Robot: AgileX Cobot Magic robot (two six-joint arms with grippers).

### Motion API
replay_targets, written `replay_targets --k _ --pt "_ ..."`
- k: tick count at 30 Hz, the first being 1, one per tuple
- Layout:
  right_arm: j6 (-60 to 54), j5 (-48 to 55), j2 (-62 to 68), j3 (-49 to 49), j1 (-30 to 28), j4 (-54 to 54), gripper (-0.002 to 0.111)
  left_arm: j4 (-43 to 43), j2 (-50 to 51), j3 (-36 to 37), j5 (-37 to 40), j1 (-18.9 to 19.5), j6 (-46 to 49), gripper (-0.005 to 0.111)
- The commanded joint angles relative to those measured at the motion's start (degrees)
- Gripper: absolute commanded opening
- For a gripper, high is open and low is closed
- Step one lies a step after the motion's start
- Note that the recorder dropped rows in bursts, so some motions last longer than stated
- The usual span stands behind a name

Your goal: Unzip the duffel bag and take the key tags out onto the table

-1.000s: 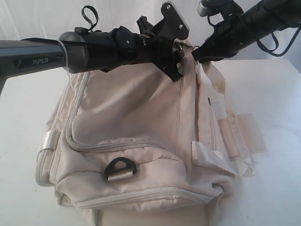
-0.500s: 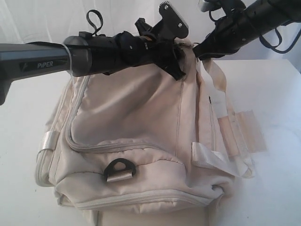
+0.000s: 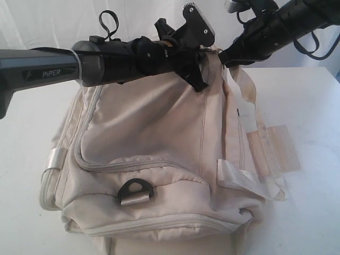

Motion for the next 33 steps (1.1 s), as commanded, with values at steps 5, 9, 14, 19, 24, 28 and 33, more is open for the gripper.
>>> replay_targets --k 5,9,14,19,24,28,33 --pt "0.2 -1.8 -2.2 -0.7 -0.6 2.4 0.000 -7.1 -1.3 -0.3 -0.2 0.3 9.1 0.000" --pt "0.2 -2.0 -2.2 -0.7 -0.6 2.4 0.000 -13.3 -2.3 -0.3 0.3 0.8 15.3 0.000" --pt "0.2 -2.1 -2.2 -0.7 -0.6 2.4 0.000 -18.3 -2.4 -0.3 1.3 1.0 24.2 0.000" --pt "0.2 -2.2 -2.2 -0.7 -0.6 2.4 0.000 -26.2 -2.8 -0.3 0.7 1.7 31.8 0.000" --pt "0.2 -2.3 -2.2 -0.7 -0.6 2.4 0.000 -31.1 -3.5 -0.3 0.7 2.6 36.8 0.000" --pt "0.2 -2.3 -2.2 -0.7 -0.6 2.4 0.000 -35.8 -3.5 -0.3 -2.0 2.7 42.0 0.000" --pt "0.2 -2.9 -2.2 -0.7 -0.6 2.4 0.000 -45.3 -3.5 -0.3 -5.2 2.7 52.9 0.000"
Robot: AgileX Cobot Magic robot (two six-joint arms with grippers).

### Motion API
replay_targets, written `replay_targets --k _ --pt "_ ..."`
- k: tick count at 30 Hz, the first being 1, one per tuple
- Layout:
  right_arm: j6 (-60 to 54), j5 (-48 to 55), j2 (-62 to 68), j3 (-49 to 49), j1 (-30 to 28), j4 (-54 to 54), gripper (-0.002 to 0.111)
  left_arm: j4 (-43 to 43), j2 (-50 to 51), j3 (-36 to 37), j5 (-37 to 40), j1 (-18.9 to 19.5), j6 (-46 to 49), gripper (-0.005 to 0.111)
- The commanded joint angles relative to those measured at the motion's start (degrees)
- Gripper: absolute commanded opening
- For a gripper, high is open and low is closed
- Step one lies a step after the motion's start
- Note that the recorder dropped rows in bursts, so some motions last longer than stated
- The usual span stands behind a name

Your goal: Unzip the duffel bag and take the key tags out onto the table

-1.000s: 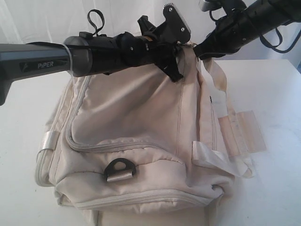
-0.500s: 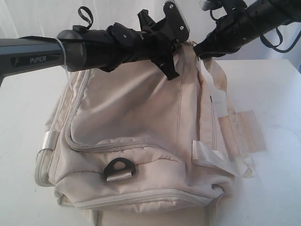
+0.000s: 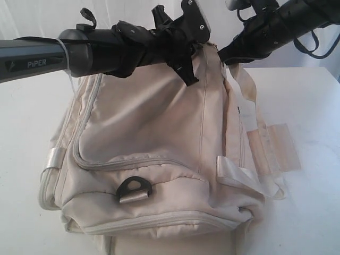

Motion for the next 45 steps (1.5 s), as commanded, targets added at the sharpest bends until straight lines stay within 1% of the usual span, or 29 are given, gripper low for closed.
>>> replay_targets --k 1,2,4,7,18,20,24,26,28,30,32,33,34,35,36,37,38,39,40,41,42,43,44,45 --pt "0.2 -1.9 -2.0 -0.7 -0.3 1.7 0.000 -11.6 -1.2 -0.3 -7.7 1.1 12.0 0.000" --pt "0.2 -1.9 -2.0 -0.7 -0.3 1.7 0.000 -14.2 -1.2 -0.3 -8.7 1.1 16.3 0.000" --pt "0.2 -1.9 -2.0 -0.7 -0.3 1.7 0.000 -16.5 -1.2 -0.3 -11.3 1.1 17.1 0.000" --pt "0.2 -1.9 -2.0 -0.7 -0.3 1.7 0.000 -16.9 -1.2 -0.3 -15.0 1.1 17.1 0.000" --pt "0.2 -1.9 -2.0 -0.7 -0.3 1.7 0.000 -18.8 -1.2 -0.3 -16.6 1.0 17.1 0.000" --pt "0.2 -1.9 -2.0 -0.7 -0.3 1.7 0.000 -19.0 -1.5 -0.3 -16.6 1.0 17.1 0.000" --pt "0.2 -1.9 -2.0 -0.7 -0.3 1.7 0.000 -23.3 -4.0 -0.3 -16.0 -0.1 17.1 0.000" --pt "0.2 -1.9 -2.0 -0.7 -0.3 1.7 0.000 -27.9 -5.9 -0.3 -15.6 -1.0 17.1 0.000" --pt "0.2 -1.9 -2.0 -0.7 -0.3 1.7 0.000 -36.4 -7.8 -0.3 -13.5 -1.3 17.1 0.000" --pt "0.2 -1.9 -2.0 -0.7 -0.3 1.7 0.000 -36.4 -9.1 0.2 -10.7 -1.3 14.7 0.000" --pt "0.2 -1.9 -2.0 -0.7 -0.3 1.8 0.000 -36.4 -9.8 0.8 -8.9 -1.3 8.9 0.000" --pt "0.2 -1.9 -2.0 -0.7 -0.3 1.8 0.000 -36.4 -10.1 1.2 -7.3 -1.3 7.0 0.000" --pt "0.2 -1.9 -2.0 -0.7 -0.3 1.8 0.000 -36.4 -10.3 1.9 -4.0 -1.3 3.2 0.000" --pt "0.2 -1.9 -2.0 -0.7 -0.3 2.0 0.000 -36.4 -10.3 2.2 -1.8 -1.2 2.1 0.000" --pt "0.2 -1.9 -2.0 -0.7 -0.3 2.0 0.000 -36.4 -10.3 2.8 4.1 0.0 1.8 0.000" --pt "0.2 -1.9 -2.0 -0.7 -0.3 2.0 0.000 -36.4 -10.3 3.1 6.4 0.9 1.7 0.000" --pt "0.2 -1.9 -2.0 -0.7 -0.3 2.4 0.000 -36.4 -10.2 3.3 9.1 3.2 0.6 0.000" --pt "0.2 -2.0 -2.0 -0.7 -0.3 2.4 0.000 -36.4 -10.2 3.3 10.3 4.7 -2.3 0.000" --pt "0.2 -2.3 -2.0 -0.7 -0.3 2.4 0.000 -36.4 -10.4 3.3 15.2 8.7 -10.4 0.000" --pt "0.2 -2.3 -2.0 -0.7 -0.3 2.4 0.000 -36.4 -10.4 3.3 21.0 11.1 -16.2 0.000" --pt "0.2 -2.3 -2.0 -0.7 -0.3 2.4 0.000 -36.4 -10.0 3.0 37.4 16.2 -27.3 0.000" --pt "0.2 -2.3 -2.0 -0.7 -0.3 2.4 0.000 -32.0 -8.6 1.8 47.9 20.2 -37.4 0.000" --pt "0.2 -2.3 -2.0 -0.7 -0.3 2.4 0.000 -26.2 -8.0 0.7 51.2 21.8 -44.2 0.000" --pt "0.2 -2.3 -2.0 -0.7 -0.3 2.4 0.000 -13.4 -7.3 -1.6 54.5 23.1 -56.5 0.000"
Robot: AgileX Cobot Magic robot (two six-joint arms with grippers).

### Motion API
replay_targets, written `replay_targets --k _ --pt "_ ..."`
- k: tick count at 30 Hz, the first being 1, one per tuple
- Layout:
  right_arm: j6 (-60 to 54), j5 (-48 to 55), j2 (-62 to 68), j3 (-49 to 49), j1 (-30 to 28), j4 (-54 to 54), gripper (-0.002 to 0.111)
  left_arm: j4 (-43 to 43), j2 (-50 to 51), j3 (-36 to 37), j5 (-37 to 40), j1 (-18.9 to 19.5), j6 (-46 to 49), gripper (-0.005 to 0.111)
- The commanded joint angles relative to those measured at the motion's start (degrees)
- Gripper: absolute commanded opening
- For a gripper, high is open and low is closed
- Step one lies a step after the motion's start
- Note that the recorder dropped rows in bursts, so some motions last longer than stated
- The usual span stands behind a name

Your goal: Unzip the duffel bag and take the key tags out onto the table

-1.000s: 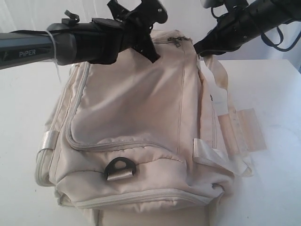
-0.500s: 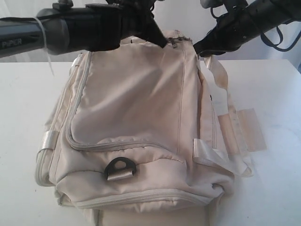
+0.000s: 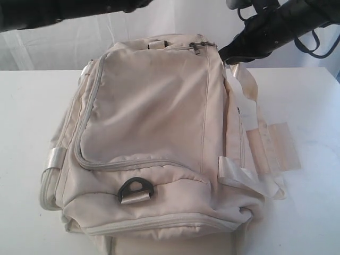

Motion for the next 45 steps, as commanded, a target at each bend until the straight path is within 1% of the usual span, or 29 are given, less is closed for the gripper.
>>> replay_targets --k 1,2,3,4,6,9,13,15,17,18,19,21,23,25,29,38,44,45 --pt "0.2 -2.0 -2.0 -0.7 -0.3 2.3 0.000 28.9 1.9 -5.1 17.4 5.3 -31.8 0.000" --pt "0.2 -2.0 -2.0 -0.7 -0.3 2.3 0.000 42.4 1.9 -7.5 16.9 3.3 -38.4 0.000" --pt "0.2 -2.0 -2.0 -0.7 -0.3 2.3 0.000 50.3 1.9 -9.5 16.0 1.9 -43.6 0.000" --pt "0.2 -2.0 -2.0 -0.7 -0.3 2.3 0.000 63.9 2.1 -12.6 15.1 -1.3 -50.2 0.000" --pt "0.2 -2.0 -2.0 -0.7 -0.3 2.3 0.000 75.4 3.4 -16.8 15.1 -5.0 -56.9 0.000" --pt "0.2 -2.0 -2.0 -0.7 -0.3 2.3 0.000 83.9 6.0 -22.6 15.1 -9.0 -63.8 0.000" --pt "0.2 -1.8 -2.0 -0.7 -0.3 2.3 0.000 84.6 10.1 -28.0 14.4 -12.0 -65.0 0.000" --pt "0.2 -1.8 -2.0 -0.7 -0.3 2.3 0.000 84.5 11.5 -29.2 13.1 -12.7 -66.9 0.006" --pt "0.2 -1.8 -2.0 -0.7 -0.3 2.4 0.000 84.3 12.1 -29.2 11.6 -13.2 -69.8 0.018" --pt "0.2 -1.8 -2.0 -0.7 -0.3 2.4 0.000 84.1 12.4 -29.2 10.7 -13.2 -71.4 0.029" --pt "0.2 -1.8 -2.0 -0.7 -0.3 2.5 0.000 83.7 12.5 -29.2 10.3 -13.2 -71.7 0.037" --pt "0.2 -1.8 -2.0 -0.7 -0.3 2.5 0.000 83.3 12.7 -29.2 9.2 -13.2 -71.8 0.058" --pt "0.2 -1.8 -2.0 -0.7 -0.3 2.5 0.000 81.7 13.2 -29.2 7.9 -13.2 -71.8 0.068" --pt "0.2 -1.8 -2.0 -0.7 -0.3 2.5 0.000 80.7 13.6 -29.2 6.4 -13.2 -71.8 0.068" --pt "0.2 -1.8 -2.0 -0.7 -0.3 2.5 0.000 78.9 15.3 -29.2 4.1 -13.2 -71.8 0.063" --pt "0.2 -1.8 -2.0 -0.7 -0.3 2.5 0.000 77.6 17.9 -29.2 0.0 -13.2 -71.8 0.062" --pt "0.2 -1.8 -2.0 -0.7 -0.3 2.5 0.000 77.9 19.3 -29.2 -1.3 -13.2 -71.8 0.054" --pt "0.2 -1.8 -2.0 -0.7 -0.3 2.5 0.000 77.9 19.4 -29.2 -1.5 -13.2 -71.8 0.051"
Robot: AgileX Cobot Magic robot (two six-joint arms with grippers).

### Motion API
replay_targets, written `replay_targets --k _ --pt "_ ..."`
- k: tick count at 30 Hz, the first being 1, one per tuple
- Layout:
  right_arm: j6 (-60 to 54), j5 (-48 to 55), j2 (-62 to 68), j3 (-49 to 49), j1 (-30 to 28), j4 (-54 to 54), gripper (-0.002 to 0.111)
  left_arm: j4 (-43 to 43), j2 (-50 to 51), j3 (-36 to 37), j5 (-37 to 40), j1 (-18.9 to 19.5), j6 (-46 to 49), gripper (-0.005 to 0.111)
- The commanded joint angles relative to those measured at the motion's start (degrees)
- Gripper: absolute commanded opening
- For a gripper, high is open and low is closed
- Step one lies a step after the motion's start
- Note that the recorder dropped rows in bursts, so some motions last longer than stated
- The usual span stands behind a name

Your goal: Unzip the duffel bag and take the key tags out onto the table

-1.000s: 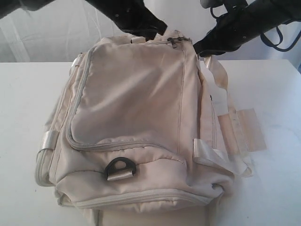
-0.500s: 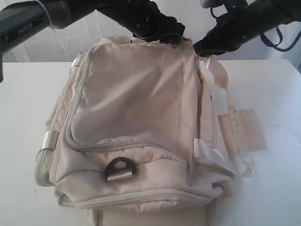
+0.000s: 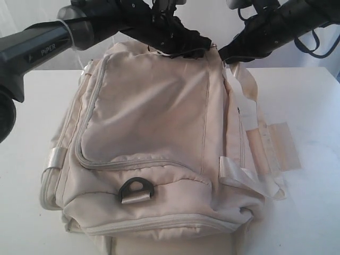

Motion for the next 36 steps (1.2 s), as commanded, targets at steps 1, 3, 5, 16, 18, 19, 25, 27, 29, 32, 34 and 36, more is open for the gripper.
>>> replay_targets --k 1,3,5,16,18,19,25,27,29,32,34,36 --pt "0.0 -1.7 -2.0 -0.7 -0.3 2.4 0.000 0.0 0.7 -0.2 -0.9 -0.2 -0.6 0.046" --pt "0.0 -1.7 -2.0 -0.7 -0.3 2.4 0.000 0.0 0.7 -0.2 -0.9 -0.2 -0.6 0.036" --pt "0.0 -1.7 -2.0 -0.7 -0.3 2.4 0.000 0.0 0.7 -0.6 -0.8 -0.2 -0.4 0.028" --pt "0.0 -1.8 -2.0 -0.7 -0.3 2.4 0.000 9.6 0.7 -7.1 9.1 -0.2 0.4 0.000" --pt "0.0 -1.8 -2.0 -0.7 -0.3 2.4 0.000 11.6 0.7 -8.6 11.7 -0.2 0.4 0.000" --pt "0.0 -1.8 -2.0 -0.7 -0.3 2.4 0.000 11.6 0.7 -9.1 12.5 -0.2 0.4 0.000" --pt "0.0 -1.8 -2.0 -0.7 -0.3 2.4 0.000 9.8 0.7 -9.7 13.3 -0.2 2.9 0.006" --pt "0.0 -1.8 -2.0 -0.7 -0.3 2.4 0.000 8.7 0.7 -9.7 14.5 -0.2 6.5 0.017" --pt "0.0 -1.8 -2.0 -0.7 -0.3 2.4 0.000 6.7 0.7 -9.7 15.0 -0.2 7.5 0.034" --pt "0.0 -1.8 -2.0 -0.7 -0.3 2.4 0.000 5.3 1.4 -9.7 13.5 -0.2 8.2 0.053" --pt "0.0 -1.8 -2.0 -0.7 -0.3 2.4 0.000 4.9 2.1 -9.7 13.2 -0.2 8.2 0.055" --pt "0.0 -1.7 -2.0 -0.7 -0.3 2.4 0.000 4.9 2.7 -9.7 13.3 -0.2 8.2 0.053"
